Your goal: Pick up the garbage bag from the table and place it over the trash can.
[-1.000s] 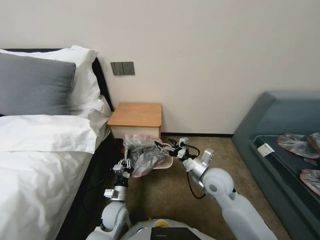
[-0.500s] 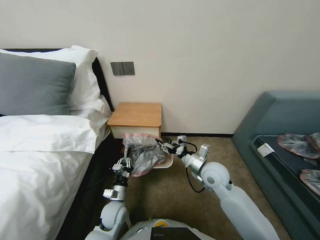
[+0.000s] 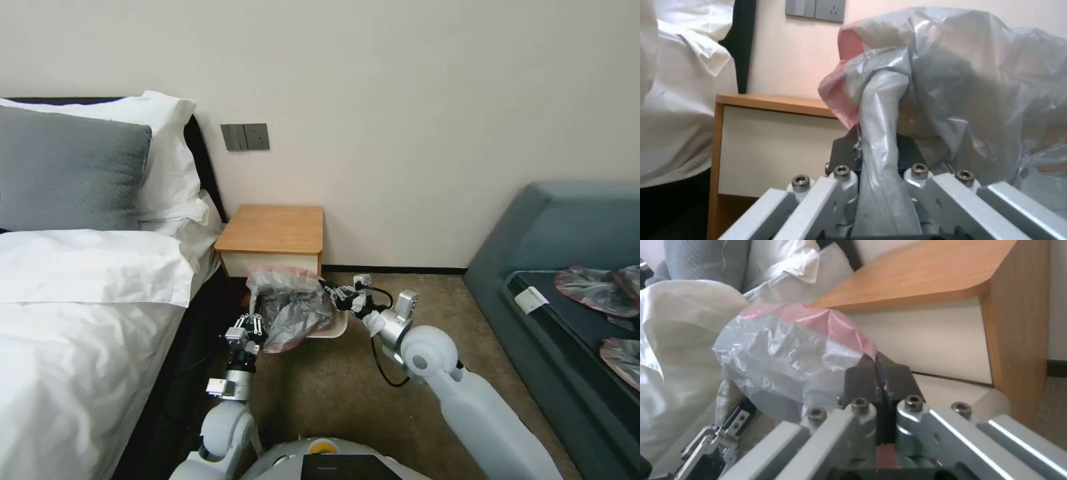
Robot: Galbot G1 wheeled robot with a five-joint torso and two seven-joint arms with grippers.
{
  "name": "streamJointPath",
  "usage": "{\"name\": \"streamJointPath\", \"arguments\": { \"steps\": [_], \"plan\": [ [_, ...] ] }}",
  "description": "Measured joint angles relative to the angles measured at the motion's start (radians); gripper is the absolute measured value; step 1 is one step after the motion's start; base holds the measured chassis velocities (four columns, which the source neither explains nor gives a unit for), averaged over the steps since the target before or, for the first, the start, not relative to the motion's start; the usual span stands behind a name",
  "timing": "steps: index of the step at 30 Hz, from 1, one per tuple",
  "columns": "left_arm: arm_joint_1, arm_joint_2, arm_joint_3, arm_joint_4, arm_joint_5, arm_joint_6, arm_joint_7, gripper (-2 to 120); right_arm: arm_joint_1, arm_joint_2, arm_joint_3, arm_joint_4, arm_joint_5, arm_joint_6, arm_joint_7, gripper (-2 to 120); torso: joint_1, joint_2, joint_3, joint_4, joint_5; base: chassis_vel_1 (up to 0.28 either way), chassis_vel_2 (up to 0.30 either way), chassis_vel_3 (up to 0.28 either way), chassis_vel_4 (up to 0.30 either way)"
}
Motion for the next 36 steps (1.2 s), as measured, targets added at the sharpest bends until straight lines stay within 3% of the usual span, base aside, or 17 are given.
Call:
{"name": "streamJointPath", "arguments": {
  "steps": [17, 23, 36],
  "plan": [
    [0.018, -0.007, 0.000, 0.000, -0.050, 0.010, 0.003, 6, 0.071, -0.035, 0.026, -0.028, 0.054, 0.000, 0.070, 0, 0.000, 0.000, 0.000, 0.0000, 0.0000, 0.000, 0.000, 0.000, 0.000],
    [0.020, -0.008, -0.012, -0.007, -0.150, 0.037, 0.013, 6, 0.060, -0.046, 0.049, -0.041, 0.126, -0.022, 0.129, 0, 0.000, 0.000, 0.000, 0.0001, 0.0000, 0.000, 0.000, 0.000, 0.000],
    [0.014, 0.001, -0.056, -0.030, -0.332, 0.109, 0.044, 6, -0.027, -0.039, 0.079, -0.008, 0.146, -0.028, 0.123, 0, 0.000, 0.000, 0.000, 0.0000, -0.0001, 0.000, 0.000, 0.000, 0.000]
  ]
}}
